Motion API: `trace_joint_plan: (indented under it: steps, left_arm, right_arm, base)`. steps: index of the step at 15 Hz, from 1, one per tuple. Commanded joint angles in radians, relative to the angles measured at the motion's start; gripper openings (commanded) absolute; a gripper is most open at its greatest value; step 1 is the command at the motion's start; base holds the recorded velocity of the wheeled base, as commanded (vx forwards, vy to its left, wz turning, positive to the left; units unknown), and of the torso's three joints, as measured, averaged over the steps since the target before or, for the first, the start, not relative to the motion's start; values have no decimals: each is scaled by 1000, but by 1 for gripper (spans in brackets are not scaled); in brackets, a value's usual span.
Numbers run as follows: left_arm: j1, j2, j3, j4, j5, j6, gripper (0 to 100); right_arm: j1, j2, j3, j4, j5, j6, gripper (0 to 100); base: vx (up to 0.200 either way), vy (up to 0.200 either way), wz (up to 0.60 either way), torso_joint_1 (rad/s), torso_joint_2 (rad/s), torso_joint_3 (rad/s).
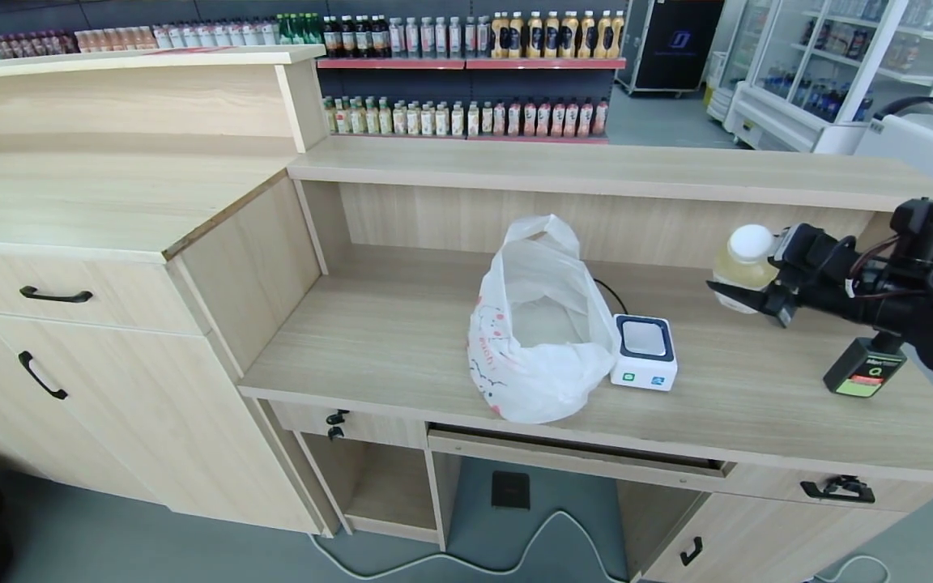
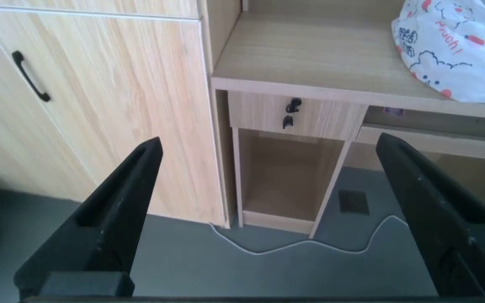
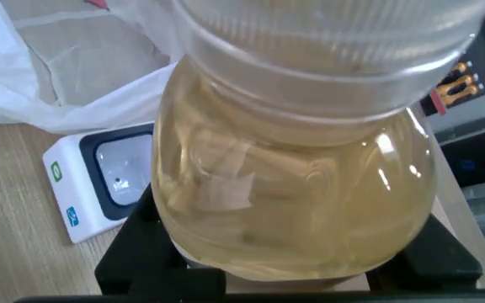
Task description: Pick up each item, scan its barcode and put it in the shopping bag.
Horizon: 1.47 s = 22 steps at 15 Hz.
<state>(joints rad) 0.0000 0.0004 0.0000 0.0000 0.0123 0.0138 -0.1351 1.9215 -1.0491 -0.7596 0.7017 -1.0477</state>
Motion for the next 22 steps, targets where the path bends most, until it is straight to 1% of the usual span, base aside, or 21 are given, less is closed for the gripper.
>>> trace_joint_plan:
  steps: [1,3,4,6,10,14,18,22]
  left_arm:
    - [0,0,0,0,1,0,100]
    - [0,0,0,0,1,0,100]
    - [0,0,0,0,1,0,100]
    - [0,0,0,0,0,0,100]
    - [0,0,0,0,1,0,100]
    - [0,0,0,0,1,0,100]
    - [0,0,0,0,1,0,100]
    - [0,0,0,0,1,0,100]
  right_arm:
    - [5,68,-51,-1,25,-20,0]
    - [12,100,-103,5,41,-26,0]
    - [31,126,-132,6,51,-26,0]
    - [52,152,-157,2,61,-32,0]
    - [78,188,-166,2,81,-45,0]
    - [80,221,-216,2,104,-48,0]
    - [77,238,-223,-3,107,-49,0]
    - [81,274,-223,-46,107,-46,0]
  base:
    - [0,0,0,0,0,0]
    - [0,0,0,0,0,0]
    - [0,0,0,0,0,0]
    - [0,0,0,0,0,0]
    - [0,0,0,0,0,0]
    - [0,0,0,0,0,0]
    - [0,0,0,0,0,0]
    - [0,0,0,0,0,0]
